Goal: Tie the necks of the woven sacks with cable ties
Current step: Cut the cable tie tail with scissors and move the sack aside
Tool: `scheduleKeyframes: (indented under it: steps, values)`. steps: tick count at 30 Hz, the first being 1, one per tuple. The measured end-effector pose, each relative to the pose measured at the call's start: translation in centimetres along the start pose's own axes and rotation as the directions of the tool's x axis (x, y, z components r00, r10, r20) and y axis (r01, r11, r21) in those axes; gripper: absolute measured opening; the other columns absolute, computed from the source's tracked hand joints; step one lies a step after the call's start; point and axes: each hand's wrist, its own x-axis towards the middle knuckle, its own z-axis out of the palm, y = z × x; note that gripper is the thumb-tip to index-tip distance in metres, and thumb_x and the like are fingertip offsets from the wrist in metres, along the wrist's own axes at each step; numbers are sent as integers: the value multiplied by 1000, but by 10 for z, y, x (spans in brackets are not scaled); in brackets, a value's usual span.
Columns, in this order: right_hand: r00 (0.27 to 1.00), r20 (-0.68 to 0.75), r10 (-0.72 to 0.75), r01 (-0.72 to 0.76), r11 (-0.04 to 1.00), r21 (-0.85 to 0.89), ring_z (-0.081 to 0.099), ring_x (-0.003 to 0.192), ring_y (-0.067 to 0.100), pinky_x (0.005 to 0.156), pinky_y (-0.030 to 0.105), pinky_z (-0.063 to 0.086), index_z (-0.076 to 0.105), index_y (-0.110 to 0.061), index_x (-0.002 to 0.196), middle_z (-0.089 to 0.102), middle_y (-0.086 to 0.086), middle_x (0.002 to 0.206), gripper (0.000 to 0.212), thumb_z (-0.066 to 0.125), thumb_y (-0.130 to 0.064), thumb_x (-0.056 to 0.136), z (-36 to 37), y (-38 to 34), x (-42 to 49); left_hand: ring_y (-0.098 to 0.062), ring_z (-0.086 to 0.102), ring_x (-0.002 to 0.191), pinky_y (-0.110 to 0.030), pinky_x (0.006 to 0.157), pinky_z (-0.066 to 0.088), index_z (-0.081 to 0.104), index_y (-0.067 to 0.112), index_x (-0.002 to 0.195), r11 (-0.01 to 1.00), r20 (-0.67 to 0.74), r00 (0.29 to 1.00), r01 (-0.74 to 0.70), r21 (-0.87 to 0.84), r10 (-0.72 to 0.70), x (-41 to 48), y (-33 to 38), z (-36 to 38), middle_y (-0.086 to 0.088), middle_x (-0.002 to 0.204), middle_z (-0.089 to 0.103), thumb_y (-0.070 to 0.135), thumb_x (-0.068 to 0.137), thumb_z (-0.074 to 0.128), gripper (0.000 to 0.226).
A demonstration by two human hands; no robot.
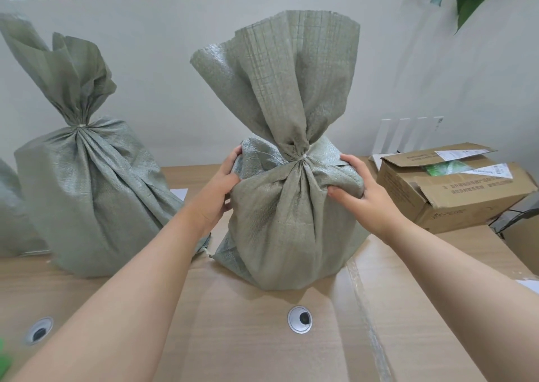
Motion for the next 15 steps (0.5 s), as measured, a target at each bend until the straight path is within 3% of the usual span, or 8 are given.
scheduleKeyframes:
  steps: [2, 6, 8, 11, 13, 15]
  values:
    - [1000, 7, 22, -22, 1000, 0, 55, 108, 5, 87, 25, 43, 37, -60, 133, 54, -29, 121, 61, 71, -49, 84, 2, 0, 0, -16, 56, 119, -39, 92, 43, 44, 70, 131, 1000, -17, 1000, 15, 2, -15, -4, 1, 2, 26, 130, 64, 34, 75, 44, 66]
    - [999, 14, 46, -47, 998, 36, 54, 118, 11, 101, 32, 43, 36, -63, 134, 57, -21, 127, 64, 72, -50, 83, 6, 0, 2, -23, 52, 134, -55, 109, 40, 38, 84, 113, 996, -43, 997, 60, -62, -63, -8, 1, 6, 28, 133, 62, 41, 80, 43, 55]
    - [999, -1, 40, -40, 998, 51, 54, 121, 9, 105, 32, 42, 37, -61, 135, 57, -19, 131, 65, 73, -49, 83, 8, -2, 2, -25, 52, 135, -58, 111, 38, 33, 85, 117, 994, -47, 997, 62, -92, -66, -6, 2, 10, 24, 135, 62, 39, 80, 44, 60]
    - [999, -41, 10, -6, 996, 89, 51, 124, 0, 108, 28, 39, 37, -57, 140, 52, -30, 131, 68, 74, -44, 84, 5, -6, 0, -25, 55, 130, -51, 106, 43, 29, 81, 128, 997, -60, 997, 34, -75, -38, -2, 10, 15, 21, 132, 64, 34, 77, 44, 72]
    - [998, -59, -10, 15, 995, 98, 49, 123, -7, 105, 24, 38, 36, -55, 142, 48, -39, 127, 70, 74, -41, 85, 3, -10, 0, -29, 56, 128, -52, 104, 43, 35, 83, 120, 998, -73, 997, 12, -56, -17, 1, 15, 14, 17, 131, 64, 33, 79, 43, 66]
    - [999, -44, -7, 11, 997, 79, 51, 121, -3, 103, 23, 38, 34, -55, 142, 48, -38, 126, 71, 73, -43, 84, 3, -8, 1, -29, 57, 125, -51, 99, 48, 36, 84, 116, 999, -69, 997, 25, -43, -28, 3, 15, 12, 19, 133, 61, 34, 80, 43, 62]
